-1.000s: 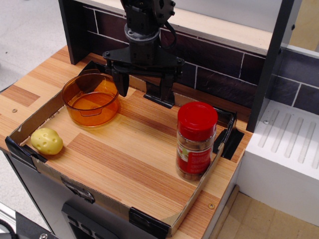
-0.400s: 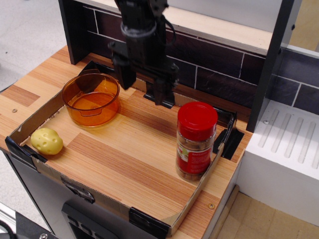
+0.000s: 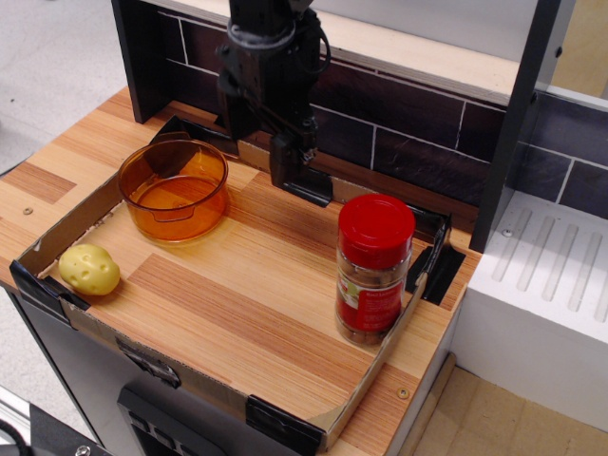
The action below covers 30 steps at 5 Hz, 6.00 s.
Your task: Topple basil bottle
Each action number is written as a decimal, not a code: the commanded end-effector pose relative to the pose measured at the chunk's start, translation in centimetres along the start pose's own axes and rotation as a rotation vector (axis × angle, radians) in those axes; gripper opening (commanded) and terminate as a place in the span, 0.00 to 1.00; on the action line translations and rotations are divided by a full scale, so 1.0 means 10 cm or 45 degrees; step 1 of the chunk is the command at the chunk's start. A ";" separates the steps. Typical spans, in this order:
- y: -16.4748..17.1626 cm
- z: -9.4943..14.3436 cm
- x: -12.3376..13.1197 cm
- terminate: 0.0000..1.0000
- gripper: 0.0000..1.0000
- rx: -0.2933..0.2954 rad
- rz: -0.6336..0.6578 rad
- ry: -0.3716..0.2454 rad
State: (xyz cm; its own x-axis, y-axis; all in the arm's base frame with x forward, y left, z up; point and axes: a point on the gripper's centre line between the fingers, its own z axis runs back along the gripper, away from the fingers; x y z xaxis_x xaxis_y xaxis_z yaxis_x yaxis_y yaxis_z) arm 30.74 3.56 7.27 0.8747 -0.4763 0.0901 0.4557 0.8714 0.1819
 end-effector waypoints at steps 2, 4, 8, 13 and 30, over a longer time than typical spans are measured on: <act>-0.11 0.38 -0.07 0.00 1.00 -0.143 -0.669 -0.089; -0.35 0.46 -0.17 0.00 1.00 -0.099 -0.878 -0.075; -0.94 0.41 -0.05 0.00 1.00 -0.097 -1.137 -0.041; -1.01 0.38 0.16 0.00 0.00 -0.161 -0.934 -0.033; -0.77 0.30 -0.27 1.00 1.00 -0.098 0.151 -0.038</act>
